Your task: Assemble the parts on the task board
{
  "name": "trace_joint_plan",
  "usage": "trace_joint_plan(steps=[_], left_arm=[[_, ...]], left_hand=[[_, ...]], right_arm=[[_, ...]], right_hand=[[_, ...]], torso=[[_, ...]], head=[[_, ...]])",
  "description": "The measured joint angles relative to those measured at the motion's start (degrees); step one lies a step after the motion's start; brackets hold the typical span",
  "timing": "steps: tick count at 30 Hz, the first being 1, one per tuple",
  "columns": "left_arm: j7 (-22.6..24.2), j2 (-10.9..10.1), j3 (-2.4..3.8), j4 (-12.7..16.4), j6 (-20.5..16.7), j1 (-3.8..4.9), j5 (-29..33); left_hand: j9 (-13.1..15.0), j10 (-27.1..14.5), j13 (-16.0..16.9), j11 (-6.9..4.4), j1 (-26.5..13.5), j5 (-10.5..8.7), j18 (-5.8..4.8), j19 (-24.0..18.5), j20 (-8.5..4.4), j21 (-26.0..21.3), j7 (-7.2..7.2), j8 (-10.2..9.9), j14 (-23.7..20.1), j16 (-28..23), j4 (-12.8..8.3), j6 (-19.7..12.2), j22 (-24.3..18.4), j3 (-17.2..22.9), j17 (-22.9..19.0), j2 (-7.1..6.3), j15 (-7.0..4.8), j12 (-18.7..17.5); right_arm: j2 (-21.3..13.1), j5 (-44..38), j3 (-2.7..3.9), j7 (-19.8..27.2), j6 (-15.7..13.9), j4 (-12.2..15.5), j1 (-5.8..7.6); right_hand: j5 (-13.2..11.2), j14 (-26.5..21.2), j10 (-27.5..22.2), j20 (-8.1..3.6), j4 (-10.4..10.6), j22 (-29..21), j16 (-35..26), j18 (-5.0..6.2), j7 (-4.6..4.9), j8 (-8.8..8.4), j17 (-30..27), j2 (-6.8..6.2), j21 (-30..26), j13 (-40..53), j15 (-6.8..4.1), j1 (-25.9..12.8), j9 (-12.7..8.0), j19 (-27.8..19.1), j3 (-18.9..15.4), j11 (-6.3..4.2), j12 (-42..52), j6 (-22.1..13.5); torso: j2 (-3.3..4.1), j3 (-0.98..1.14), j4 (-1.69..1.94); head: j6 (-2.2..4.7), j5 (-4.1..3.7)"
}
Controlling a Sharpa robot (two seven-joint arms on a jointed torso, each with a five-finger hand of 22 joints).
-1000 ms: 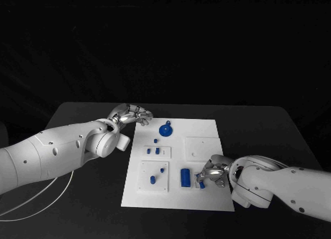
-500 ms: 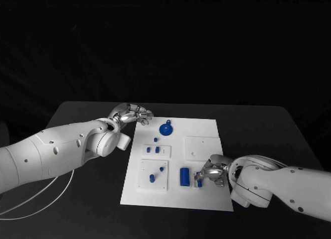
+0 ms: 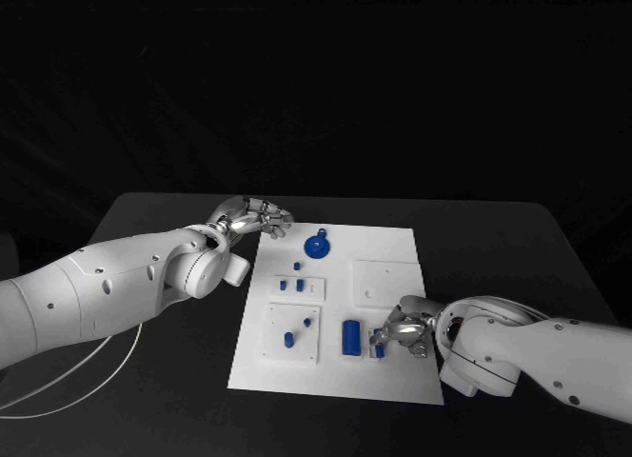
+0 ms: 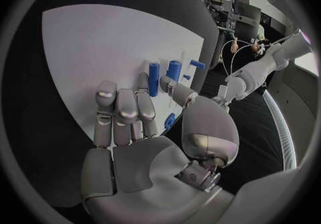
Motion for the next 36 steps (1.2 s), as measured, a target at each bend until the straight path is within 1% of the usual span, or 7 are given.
trace_joint_plan(steps=[10, 15, 17, 22, 29, 31, 36], left_arm=[[-0.04, 0.01, 0.00, -0.02, 0.02, 0.00, 0.00], [-0.05, 0.00, 0.00, -0.02, 0.03, 0.00, 0.00], [-0.06, 0.00, 0.00, -0.02, 0.03, 0.00, 0.00], [-0.07, -0.01, 0.00, -0.03, 0.04, 0.00, 0.00], [-0.09, 0.00, 0.00, -0.04, 0.04, 0.00, 0.00], [-0.09, 0.00, 0.00, -0.04, 0.04, 0.00, 0.00], [-0.10, 0.02, 0.00, -0.04, 0.05, 0.00, 0.00]], left_hand=[[-0.05, 0.00, 0.00, 0.00, 0.00, 0.00, 0.00, 0.00, 0.00, 0.00, 0.00, 0.00, 0.00, -0.23, 0.13, 0.00, -0.01, -0.13, 0.00, 0.00, 0.00, 0.00], [-0.05, 0.00, 0.00, 0.00, 0.00, 0.00, 0.00, 0.00, 0.00, 0.00, 0.00, 0.00, 0.00, -0.23, 0.13, 0.00, -0.01, -0.13, 0.05, 0.00, 0.00, 0.00], [-0.05, 0.00, 0.01, 0.00, 0.00, 0.00, 0.00, 0.00, 0.00, 0.00, 0.00, 0.00, 0.00, -0.23, 0.13, 0.00, -0.01, -0.13, 0.05, 0.00, 0.00, 0.00], [-0.05, 0.00, 0.01, 0.00, 0.00, 0.00, 0.00, 0.00, 0.00, 0.00, 0.00, 0.00, 0.00, -0.23, 0.13, 0.00, 0.01, -0.13, 0.05, 0.00, 0.00, 0.00], [-0.04, 0.00, -0.05, 0.00, 0.00, 0.00, 0.00, 0.00, 0.00, 0.00, 0.00, 0.00, 0.00, -0.23, 0.13, 0.00, 0.04, -0.13, 0.10, 0.00, 0.00, 0.00], [-0.04, 0.00, -0.05, 0.00, 0.00, 0.00, 0.00, 0.00, 0.00, 0.00, 0.00, 0.00, 0.00, -0.23, 0.13, 0.00, 0.04, -0.13, 0.11, 0.00, 0.00, 0.00], [-0.04, 0.00, -0.04, 0.00, 0.00, 0.00, 0.00, 0.00, 0.00, 0.00, 0.00, 0.00, 0.00, -0.23, 0.13, 0.00, 0.03, -0.13, 0.15, 0.00, 0.00, 0.00]], right_arm=[[-0.26, 0.01, -0.01, 0.71, 0.62, 0.44, -0.02], [-0.40, 0.01, -0.01, 0.98, 0.82, 0.54, -0.02], [-0.42, 0.01, -0.01, 1.06, 0.85, 0.55, -0.02], [-0.52, -0.03, -0.02, 1.27, 0.95, 0.58, -0.03], [-0.64, -0.10, -0.02, 1.66, 1.27, 0.53, -0.03], [-0.64, -0.14, -0.02, 1.77, 1.36, 0.48, -0.03], [-0.76, -0.36, 0.00, 2.22, 1.50, 0.22, -0.03]], right_hand=[[0.00, 0.00, 0.00, -0.12, 0.24, 0.00, 0.00, 0.00, -0.02, -0.02, 0.00, -0.23, 0.00, 0.00, 0.02, 0.23, 0.05, -0.15, -0.24, 0.00, 0.00, 0.01], [0.00, 0.01, 0.00, -0.12, 1.08, 0.00, 0.00, 0.00, 0.03, -0.03, 0.02, -1.18, -0.21, 0.00, 0.04, 0.03, 0.12, -0.15, -0.68, 0.00, 0.00, 0.09], [-0.22, 0.01, 0.00, -0.12, 1.39, 0.00, 0.00, 0.00, 0.03, -0.02, 0.03, -1.89, -0.21, 0.00, 0.04, -0.23, 0.15, -0.15, -0.75, 0.00, 0.00, 0.11], [-0.22, -0.15, 0.00, -0.27, 2.55, 0.00, 0.00, 0.00, 0.01, -0.02, 0.03, -2.52, -0.23, 0.00, -0.09, -0.49, 0.23, 0.01, -0.97, 0.00, 0.00, 0.14], [-0.22, -0.23, 0.00, -0.34, 2.93, 0.00, 0.00, -0.01, -0.05, -0.02, 0.08, -3.09, -0.30, 0.00, -0.16, -0.53, 0.37, 0.08, -1.03, 0.00, 0.00, 0.22], [-0.22, -0.23, 0.00, -0.34, 2.93, 0.00, 0.00, 0.00, -0.07, -0.02, 0.08, -3.08, -0.30, 0.00, -0.16, -0.52, 0.37, 0.08, -1.03, 0.00, 0.00, 0.24], [-0.22, -0.23, 0.00, -0.34, 2.20, 0.00, 0.00, 0.00, -0.09, -0.02, 0.15, -1.60, -0.30, 0.00, -0.16, 0.95, 0.56, 0.07, -1.12, 0.00, 0.00, 0.24]], torso=[[0.00, 0.03, 0.00], [0.00, 0.04, 0.00], [0.00, 0.04, 0.00], [0.00, 0.04, -0.01], [0.00, 0.04, -0.02], [0.00, 0.04, -0.02], [0.00, 0.04, -0.03]], head=[[-0.01, 0.08], [-0.07, 0.13], [-0.07, 0.14], [-0.08, 0.19], [-0.03, 0.14], [-0.01, 0.09], [0.08, 0.01]])
